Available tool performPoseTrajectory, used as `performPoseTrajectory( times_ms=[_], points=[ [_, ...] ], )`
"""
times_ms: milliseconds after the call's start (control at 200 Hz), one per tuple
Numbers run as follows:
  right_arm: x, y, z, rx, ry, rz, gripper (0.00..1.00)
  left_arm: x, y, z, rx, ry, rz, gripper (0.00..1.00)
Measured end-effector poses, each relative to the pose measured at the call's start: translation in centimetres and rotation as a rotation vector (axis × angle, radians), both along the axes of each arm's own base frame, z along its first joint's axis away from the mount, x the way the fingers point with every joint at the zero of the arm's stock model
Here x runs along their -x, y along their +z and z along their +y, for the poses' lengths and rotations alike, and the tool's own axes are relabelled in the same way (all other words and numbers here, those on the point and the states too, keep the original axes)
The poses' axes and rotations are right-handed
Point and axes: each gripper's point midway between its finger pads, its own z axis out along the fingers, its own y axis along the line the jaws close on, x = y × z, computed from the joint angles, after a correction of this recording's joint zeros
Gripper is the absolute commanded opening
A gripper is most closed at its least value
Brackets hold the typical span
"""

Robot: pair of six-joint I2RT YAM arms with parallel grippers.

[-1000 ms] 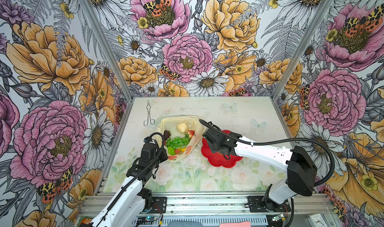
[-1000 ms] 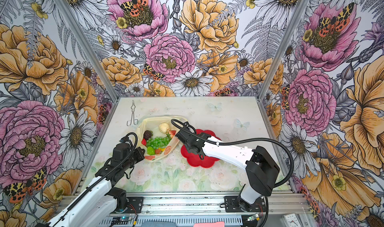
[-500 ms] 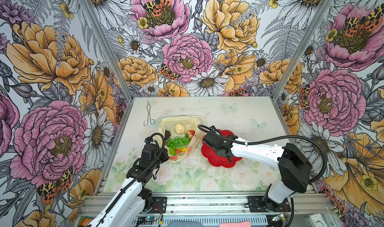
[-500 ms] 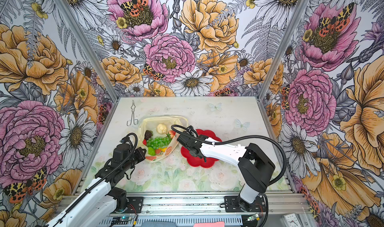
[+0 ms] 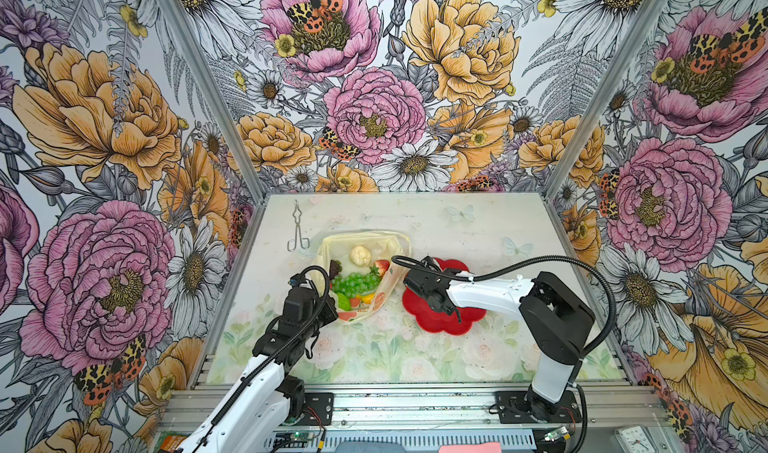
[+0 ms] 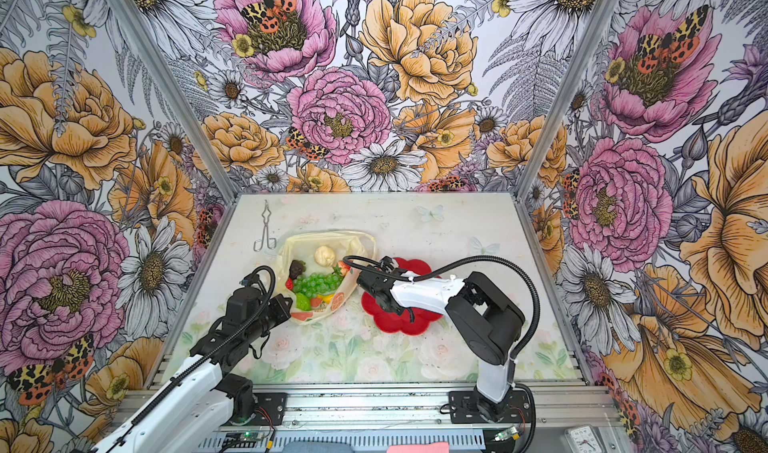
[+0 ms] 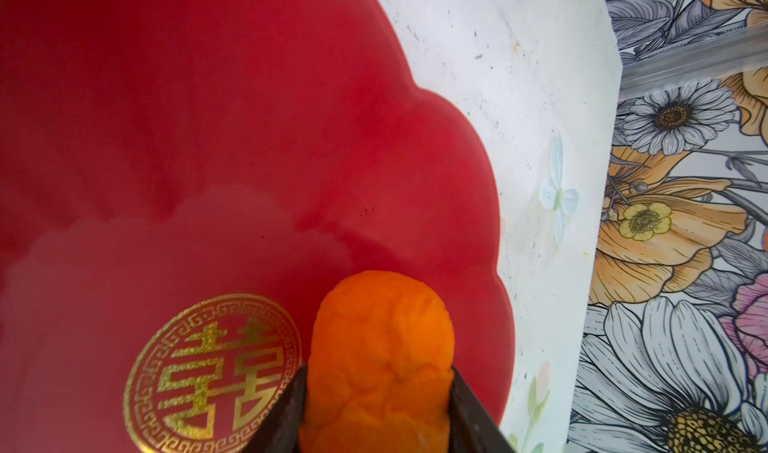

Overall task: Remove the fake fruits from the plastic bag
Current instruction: 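Lower the orange onto the red plate and open the right gripper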

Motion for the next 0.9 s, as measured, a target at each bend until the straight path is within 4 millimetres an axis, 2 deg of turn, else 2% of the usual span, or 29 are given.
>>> performPoseTrajectory(
  times_ms=[170, 255, 405, 691, 901],
  points=[
    [-0.9, -0.2, 0.5, 0.034, 0.008, -0.009, 0.5, 0.0, 0.1, 0.0, 0.001, 0.0, -0.003, 0.0],
    [-1.3, -0.3, 0.8, 0.041, 0.011, -0.012, 0.54, 0.0, 0.2, 0.0, 0.003, 0.0, -0.009, 0.0],
    [-1.5, -0.5, 1.3, 0.052, 0.027, -0.003, 0.62, 0.0, 0.3, 0.0, 0.003, 0.0, -0.011, 0.0],
    [-1.6, -0.8, 2.4, 0.043, 0.05, 0.012, 0.68, 0.0, 0.3, 0.0, 0.003, 0.0, -0.011, 0.0],
    [-1.3, -1.0, 2.7, 0.025, 0.058, 0.031, 0.8, 0.1, 0.4, 0.0, 0.005, 0.0, -0.016, 0.0]
  ],
)
